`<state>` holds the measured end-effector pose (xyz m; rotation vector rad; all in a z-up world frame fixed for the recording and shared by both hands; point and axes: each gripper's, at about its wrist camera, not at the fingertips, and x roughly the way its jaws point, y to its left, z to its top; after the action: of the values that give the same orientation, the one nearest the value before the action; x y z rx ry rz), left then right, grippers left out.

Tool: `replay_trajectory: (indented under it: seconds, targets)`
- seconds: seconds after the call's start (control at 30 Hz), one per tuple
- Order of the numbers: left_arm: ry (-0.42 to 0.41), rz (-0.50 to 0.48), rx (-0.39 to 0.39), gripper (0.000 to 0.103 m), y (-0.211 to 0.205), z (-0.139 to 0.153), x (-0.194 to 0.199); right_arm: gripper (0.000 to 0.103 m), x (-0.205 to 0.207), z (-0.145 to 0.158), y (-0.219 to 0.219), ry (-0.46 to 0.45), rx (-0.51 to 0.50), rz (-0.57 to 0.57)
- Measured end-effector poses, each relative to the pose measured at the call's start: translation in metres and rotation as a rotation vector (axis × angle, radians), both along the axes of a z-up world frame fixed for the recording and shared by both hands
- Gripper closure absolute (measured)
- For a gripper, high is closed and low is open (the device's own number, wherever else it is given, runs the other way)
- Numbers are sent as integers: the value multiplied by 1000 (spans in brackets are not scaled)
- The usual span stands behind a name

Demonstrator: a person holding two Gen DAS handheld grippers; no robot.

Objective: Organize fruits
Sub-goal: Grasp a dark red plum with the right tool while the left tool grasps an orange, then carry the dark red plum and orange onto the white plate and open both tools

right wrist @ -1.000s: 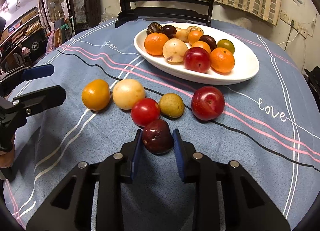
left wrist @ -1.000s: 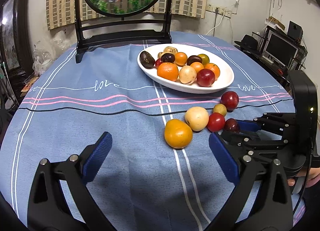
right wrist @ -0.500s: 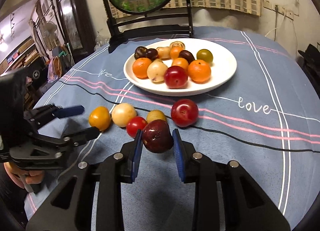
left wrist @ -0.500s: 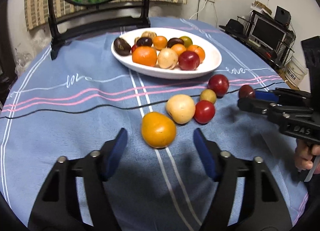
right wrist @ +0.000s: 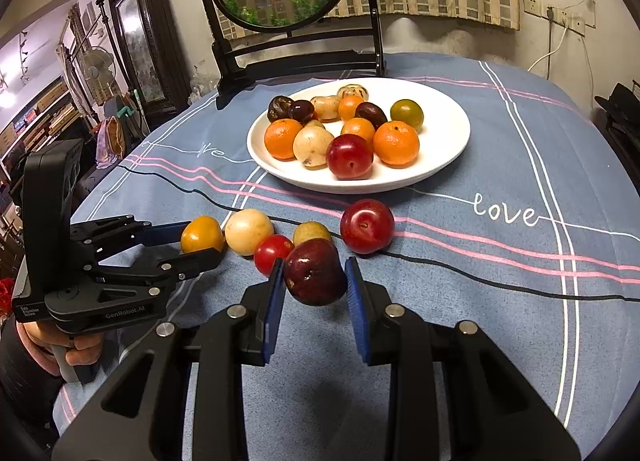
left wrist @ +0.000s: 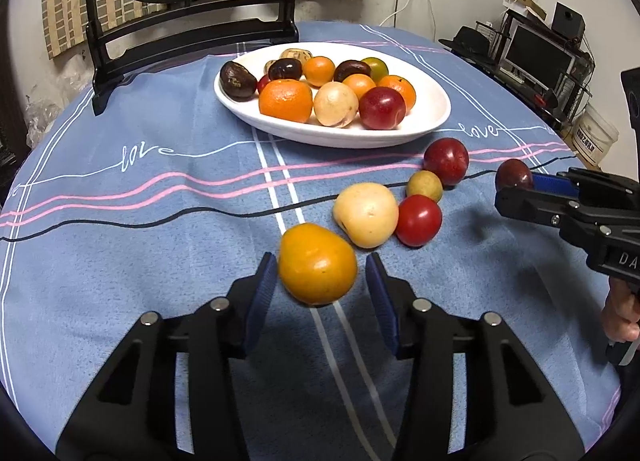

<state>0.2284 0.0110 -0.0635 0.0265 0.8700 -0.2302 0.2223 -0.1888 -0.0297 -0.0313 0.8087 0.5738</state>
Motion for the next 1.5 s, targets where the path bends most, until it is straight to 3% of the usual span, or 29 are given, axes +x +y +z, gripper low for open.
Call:
replay_trajectory:
  seconds: [0.4, 0.77, 0.93, 1.03, 1.13, 1.3, 1.4, 1.5]
  targets:
    - [-14, 17, 39, 63, -4, -2, -3, 72, 1, -2, 0, 1, -8, -10]
    - [-55, 45, 10, 63, -1, 10, -17, 72, -2, -2, 1, -4, 13, 21]
    - [-81, 41, -56, 63, 4, 26, -25, 72, -7, 1, 0, -3, 57, 49]
    - [-106, 38, -41, 64, 4, 37, -23, 72, -6, 9, -1, -23, 78, 53]
    - [-122, 28, -22, 64, 4, 54, -8, 72, 4, 20, -5, -31, 105, 41]
    - [-168, 34, -60, 64, 2, 82, 38, 72, 42, 44, -10, -128, 113, -44]
    - [-174, 61, -102, 64, -3, 83, 83, 72, 81, 41, -7, -137, 120, -86]
    - [-158, 60, -75, 64, -14, 74, 120, 72, 114, 30, -3, -95, 118, -103]
